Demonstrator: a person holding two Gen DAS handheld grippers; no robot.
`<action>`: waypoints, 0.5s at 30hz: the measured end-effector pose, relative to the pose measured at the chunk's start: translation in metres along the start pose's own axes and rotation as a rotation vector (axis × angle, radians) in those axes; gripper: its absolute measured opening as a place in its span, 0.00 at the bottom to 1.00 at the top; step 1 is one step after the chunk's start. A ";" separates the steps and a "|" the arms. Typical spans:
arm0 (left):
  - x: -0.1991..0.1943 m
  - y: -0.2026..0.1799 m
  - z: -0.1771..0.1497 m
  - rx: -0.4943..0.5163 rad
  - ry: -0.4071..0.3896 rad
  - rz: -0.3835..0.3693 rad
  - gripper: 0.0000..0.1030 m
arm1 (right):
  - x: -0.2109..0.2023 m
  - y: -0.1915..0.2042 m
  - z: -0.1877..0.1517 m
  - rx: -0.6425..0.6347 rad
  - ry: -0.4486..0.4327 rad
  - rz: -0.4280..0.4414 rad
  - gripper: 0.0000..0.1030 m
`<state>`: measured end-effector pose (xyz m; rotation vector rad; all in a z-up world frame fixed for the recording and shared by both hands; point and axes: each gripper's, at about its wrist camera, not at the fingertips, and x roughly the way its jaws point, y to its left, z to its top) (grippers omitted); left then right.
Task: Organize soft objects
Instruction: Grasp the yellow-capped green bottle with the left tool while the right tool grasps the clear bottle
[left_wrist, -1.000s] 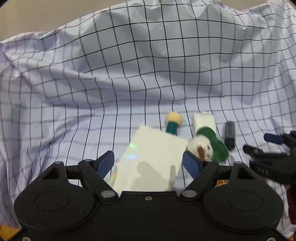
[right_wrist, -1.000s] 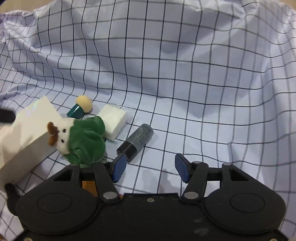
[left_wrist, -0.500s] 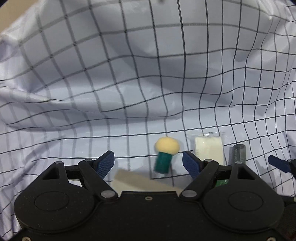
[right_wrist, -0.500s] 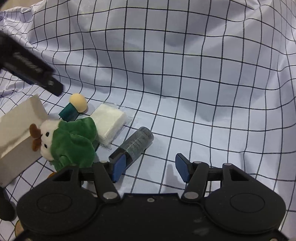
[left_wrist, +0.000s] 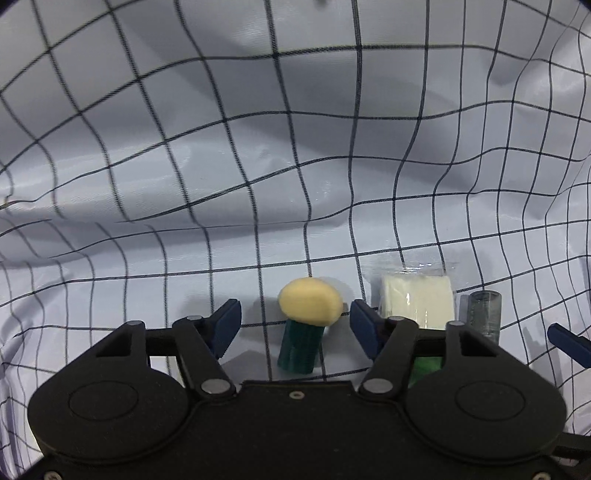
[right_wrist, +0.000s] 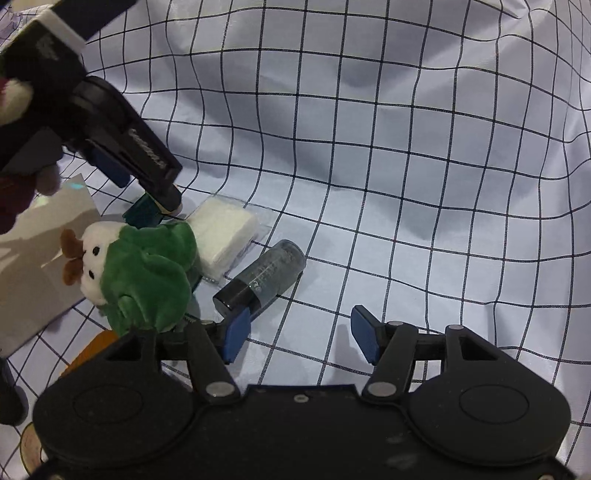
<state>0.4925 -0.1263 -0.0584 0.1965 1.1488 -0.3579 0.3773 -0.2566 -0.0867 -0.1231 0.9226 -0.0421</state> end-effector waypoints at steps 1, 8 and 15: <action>0.002 -0.001 0.001 0.001 0.004 -0.008 0.57 | 0.000 0.000 0.000 -0.002 0.000 0.001 0.58; 0.020 0.000 0.009 -0.020 0.021 -0.063 0.37 | -0.003 -0.002 0.002 -0.014 -0.001 0.007 0.58; 0.017 0.017 0.018 -0.022 0.000 -0.008 0.37 | -0.009 0.006 0.001 -0.079 -0.009 0.026 0.58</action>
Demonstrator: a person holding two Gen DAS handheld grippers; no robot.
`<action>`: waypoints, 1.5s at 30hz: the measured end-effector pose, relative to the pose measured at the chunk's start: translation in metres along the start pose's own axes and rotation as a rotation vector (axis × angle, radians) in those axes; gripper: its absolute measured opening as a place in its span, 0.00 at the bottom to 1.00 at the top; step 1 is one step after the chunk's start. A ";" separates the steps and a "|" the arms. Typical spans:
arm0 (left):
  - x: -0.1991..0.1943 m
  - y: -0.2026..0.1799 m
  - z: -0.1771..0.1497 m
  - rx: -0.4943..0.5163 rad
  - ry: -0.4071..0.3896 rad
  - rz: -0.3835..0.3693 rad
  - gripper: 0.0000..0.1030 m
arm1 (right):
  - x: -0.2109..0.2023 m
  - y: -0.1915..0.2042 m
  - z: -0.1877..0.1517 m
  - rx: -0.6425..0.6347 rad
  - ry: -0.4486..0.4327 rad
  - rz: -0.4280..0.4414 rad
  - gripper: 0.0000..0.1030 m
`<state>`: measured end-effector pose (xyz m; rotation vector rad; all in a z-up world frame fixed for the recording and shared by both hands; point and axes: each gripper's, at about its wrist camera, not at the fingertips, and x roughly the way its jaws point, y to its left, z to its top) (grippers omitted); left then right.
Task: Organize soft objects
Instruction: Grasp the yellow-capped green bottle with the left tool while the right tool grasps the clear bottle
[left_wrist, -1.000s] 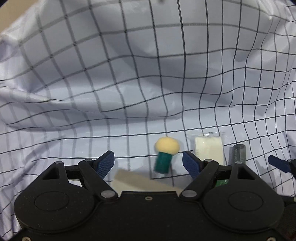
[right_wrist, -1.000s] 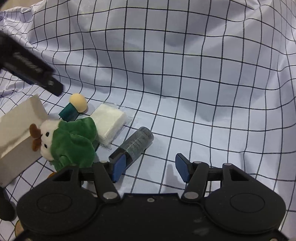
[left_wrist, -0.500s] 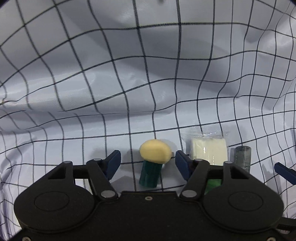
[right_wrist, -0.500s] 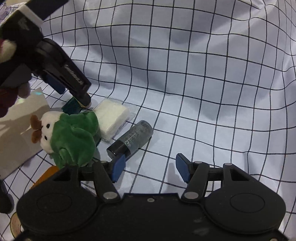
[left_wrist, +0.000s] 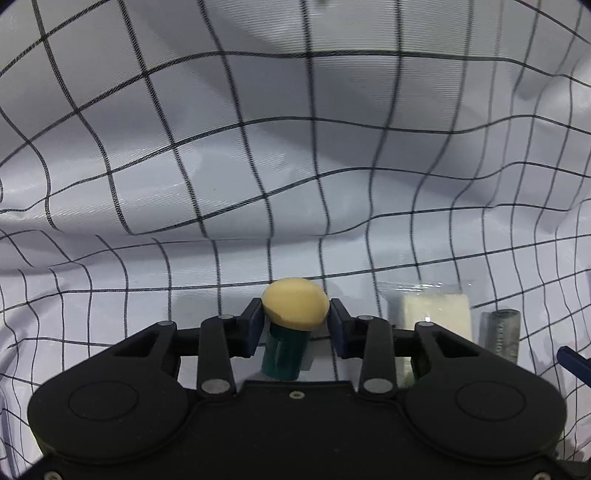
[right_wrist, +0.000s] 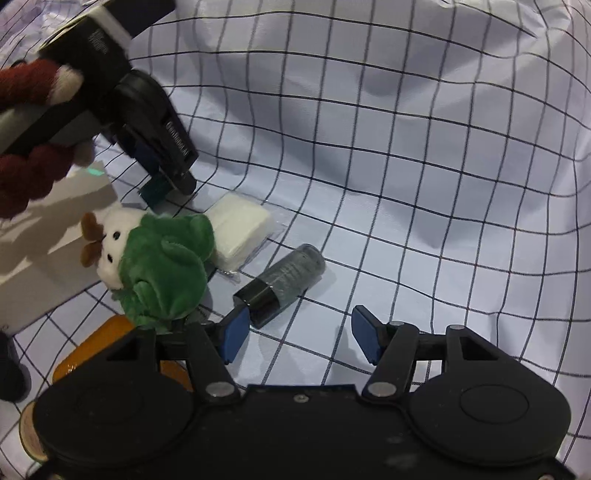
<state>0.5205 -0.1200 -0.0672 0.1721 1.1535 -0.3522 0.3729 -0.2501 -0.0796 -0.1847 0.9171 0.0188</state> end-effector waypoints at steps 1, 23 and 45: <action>0.002 0.004 0.003 0.001 0.006 0.002 0.37 | 0.001 0.002 0.001 -0.011 0.000 0.000 0.58; 0.026 -0.012 0.005 0.043 0.022 0.002 0.38 | 0.052 -0.001 0.028 -0.113 -0.033 0.048 0.74; 0.025 -0.012 0.005 0.053 0.022 -0.002 0.38 | 0.067 -0.002 0.029 -0.161 -0.095 0.098 0.75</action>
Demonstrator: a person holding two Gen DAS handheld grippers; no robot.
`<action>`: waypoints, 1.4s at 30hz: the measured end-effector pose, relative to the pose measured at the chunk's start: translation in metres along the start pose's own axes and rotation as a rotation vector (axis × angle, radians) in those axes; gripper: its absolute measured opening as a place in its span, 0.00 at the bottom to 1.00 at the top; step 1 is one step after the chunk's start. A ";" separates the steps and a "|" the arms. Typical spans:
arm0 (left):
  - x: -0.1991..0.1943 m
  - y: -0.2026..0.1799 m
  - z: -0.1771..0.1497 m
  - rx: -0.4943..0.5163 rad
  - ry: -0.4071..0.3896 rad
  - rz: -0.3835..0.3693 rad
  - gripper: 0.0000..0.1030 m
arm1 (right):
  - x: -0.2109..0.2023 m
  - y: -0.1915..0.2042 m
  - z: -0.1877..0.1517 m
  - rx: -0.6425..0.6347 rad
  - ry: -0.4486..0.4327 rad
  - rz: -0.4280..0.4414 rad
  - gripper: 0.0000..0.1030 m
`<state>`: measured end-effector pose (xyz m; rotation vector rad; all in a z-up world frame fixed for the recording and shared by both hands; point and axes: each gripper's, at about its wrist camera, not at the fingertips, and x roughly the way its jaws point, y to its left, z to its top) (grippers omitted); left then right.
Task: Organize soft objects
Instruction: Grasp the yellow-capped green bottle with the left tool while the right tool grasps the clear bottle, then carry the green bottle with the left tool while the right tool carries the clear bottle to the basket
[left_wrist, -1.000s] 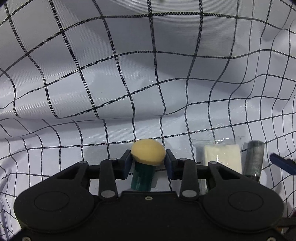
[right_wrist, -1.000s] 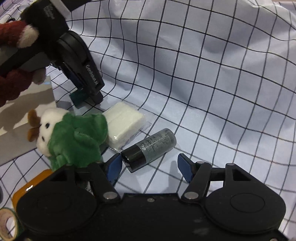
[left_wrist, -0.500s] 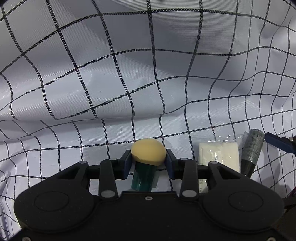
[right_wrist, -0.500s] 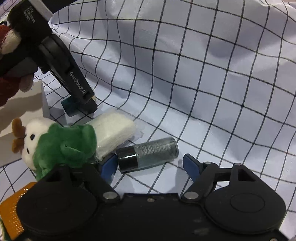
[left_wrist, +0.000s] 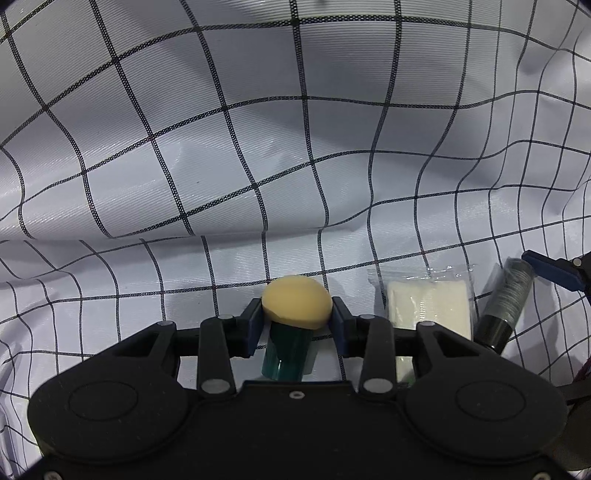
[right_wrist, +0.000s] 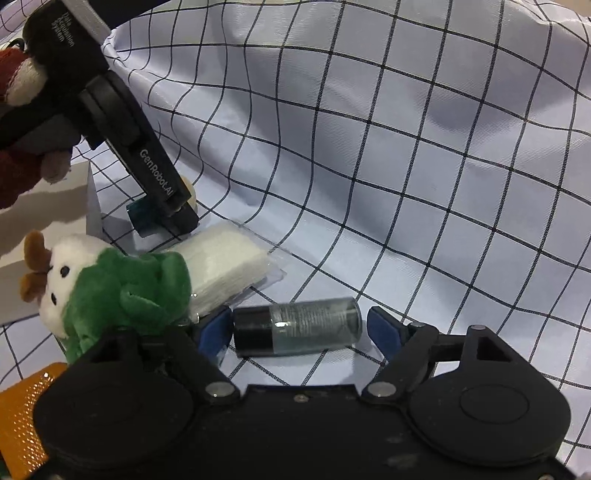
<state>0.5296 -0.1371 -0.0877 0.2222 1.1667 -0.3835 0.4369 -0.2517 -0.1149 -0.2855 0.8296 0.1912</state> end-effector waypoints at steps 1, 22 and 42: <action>0.000 0.000 0.000 0.000 -0.001 0.001 0.38 | -0.001 0.000 0.000 0.000 -0.001 0.002 0.74; -0.005 -0.003 -0.006 -0.002 -0.026 0.013 0.38 | -0.005 -0.005 -0.008 0.099 0.031 0.006 0.70; -0.106 -0.001 -0.030 -0.036 -0.221 0.052 0.35 | -0.080 0.004 0.004 0.218 -0.077 -0.137 0.70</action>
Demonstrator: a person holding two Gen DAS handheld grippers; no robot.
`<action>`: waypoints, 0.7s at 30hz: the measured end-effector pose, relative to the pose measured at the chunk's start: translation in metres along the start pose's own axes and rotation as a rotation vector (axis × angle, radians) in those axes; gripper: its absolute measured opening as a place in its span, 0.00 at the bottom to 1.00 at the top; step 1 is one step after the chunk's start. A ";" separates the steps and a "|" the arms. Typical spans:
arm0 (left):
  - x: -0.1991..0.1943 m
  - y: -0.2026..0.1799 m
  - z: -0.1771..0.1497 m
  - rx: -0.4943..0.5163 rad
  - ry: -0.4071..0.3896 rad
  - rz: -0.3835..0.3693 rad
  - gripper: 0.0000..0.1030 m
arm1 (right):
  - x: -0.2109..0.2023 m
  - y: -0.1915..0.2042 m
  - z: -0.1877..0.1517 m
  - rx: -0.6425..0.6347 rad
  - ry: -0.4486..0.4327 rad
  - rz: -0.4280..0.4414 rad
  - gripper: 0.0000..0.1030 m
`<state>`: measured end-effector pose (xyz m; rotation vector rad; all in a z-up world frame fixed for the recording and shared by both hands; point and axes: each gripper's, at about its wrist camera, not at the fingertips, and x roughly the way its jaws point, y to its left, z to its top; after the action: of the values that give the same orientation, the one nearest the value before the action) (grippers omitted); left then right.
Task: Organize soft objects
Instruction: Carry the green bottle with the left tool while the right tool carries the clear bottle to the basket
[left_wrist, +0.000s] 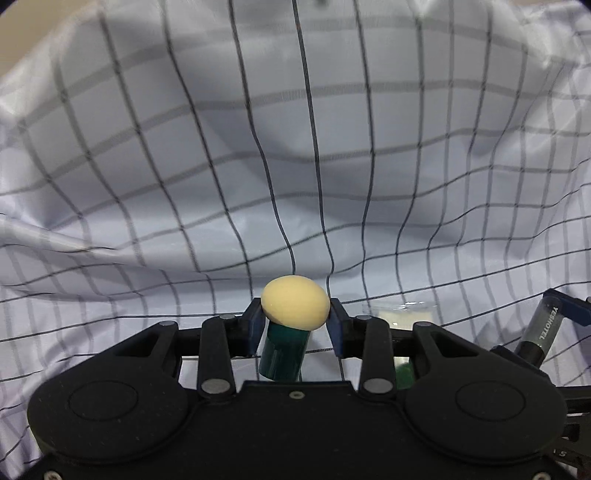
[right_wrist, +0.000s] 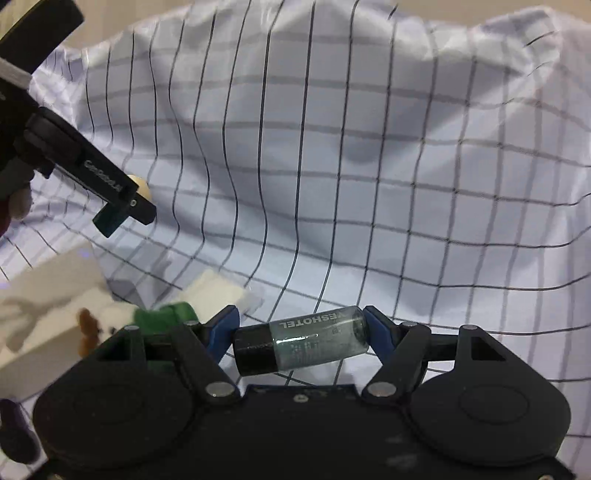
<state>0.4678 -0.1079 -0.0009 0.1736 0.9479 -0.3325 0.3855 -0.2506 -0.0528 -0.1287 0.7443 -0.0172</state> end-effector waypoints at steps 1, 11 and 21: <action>-0.011 0.000 -0.003 -0.003 -0.014 0.004 0.35 | -0.008 0.001 0.000 0.007 -0.012 -0.006 0.70; -0.128 0.006 -0.043 -0.017 -0.140 0.002 0.35 | -0.124 0.018 -0.010 0.045 -0.146 0.001 0.70; -0.230 -0.020 -0.128 0.032 -0.236 -0.023 0.36 | -0.257 0.041 -0.062 0.108 -0.274 0.056 0.70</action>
<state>0.2386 -0.0425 0.1139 0.1493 0.7118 -0.3810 0.1538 -0.2014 0.0704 -0.0062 0.4721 0.0130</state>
